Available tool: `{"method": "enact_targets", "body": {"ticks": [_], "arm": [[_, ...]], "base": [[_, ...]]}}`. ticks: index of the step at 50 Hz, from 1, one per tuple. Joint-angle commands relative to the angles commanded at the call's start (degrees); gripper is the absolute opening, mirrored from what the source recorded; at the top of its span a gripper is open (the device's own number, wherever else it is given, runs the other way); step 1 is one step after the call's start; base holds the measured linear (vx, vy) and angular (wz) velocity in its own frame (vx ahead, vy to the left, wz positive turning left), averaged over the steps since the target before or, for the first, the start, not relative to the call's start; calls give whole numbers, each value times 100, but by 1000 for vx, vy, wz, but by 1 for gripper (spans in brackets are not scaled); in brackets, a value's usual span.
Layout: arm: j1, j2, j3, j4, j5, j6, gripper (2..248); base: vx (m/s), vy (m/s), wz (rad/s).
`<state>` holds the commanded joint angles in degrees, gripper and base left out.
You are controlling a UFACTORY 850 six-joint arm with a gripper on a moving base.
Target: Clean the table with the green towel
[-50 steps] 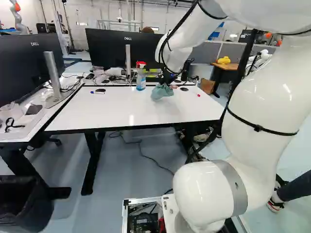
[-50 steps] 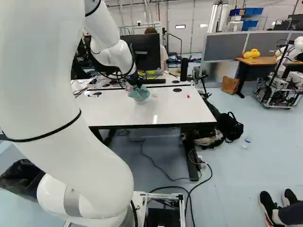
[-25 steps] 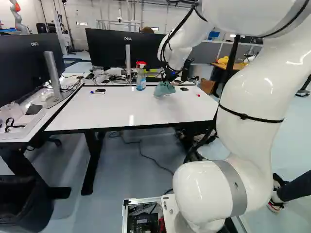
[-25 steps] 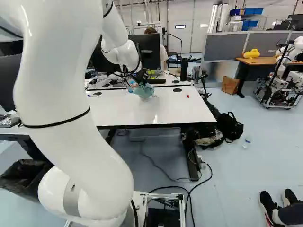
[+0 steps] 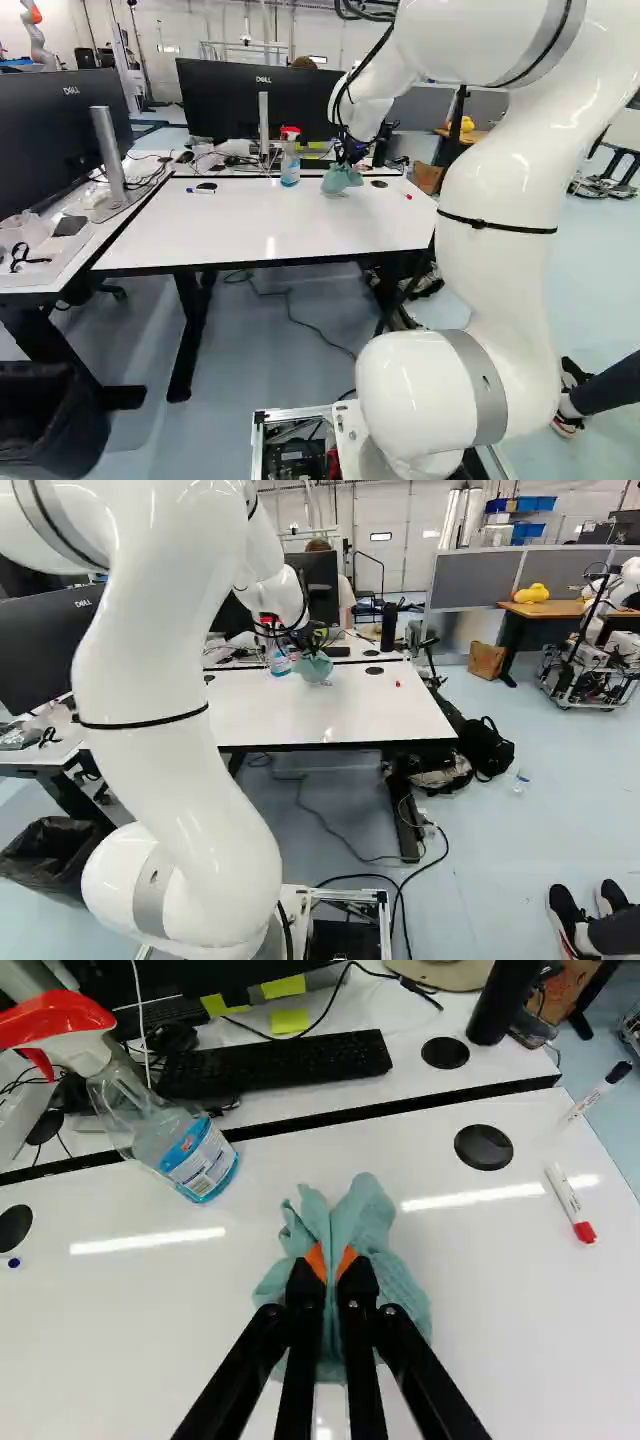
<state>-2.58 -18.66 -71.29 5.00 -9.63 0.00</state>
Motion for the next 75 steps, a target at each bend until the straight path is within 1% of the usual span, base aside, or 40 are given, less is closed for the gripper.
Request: {"method": "enact_targets", "body": {"ticks": [20, 42, 75], "arm": [[96, -532, -651, 0, 0, 0, 29], [102, -1050, -1306, 0, 0, 0, 29], [57, -1432, -1419, 0, 0, 0, 29]], "base": [[0, 0, 0], [0, 0, 0], [0, 0, 0]]}}
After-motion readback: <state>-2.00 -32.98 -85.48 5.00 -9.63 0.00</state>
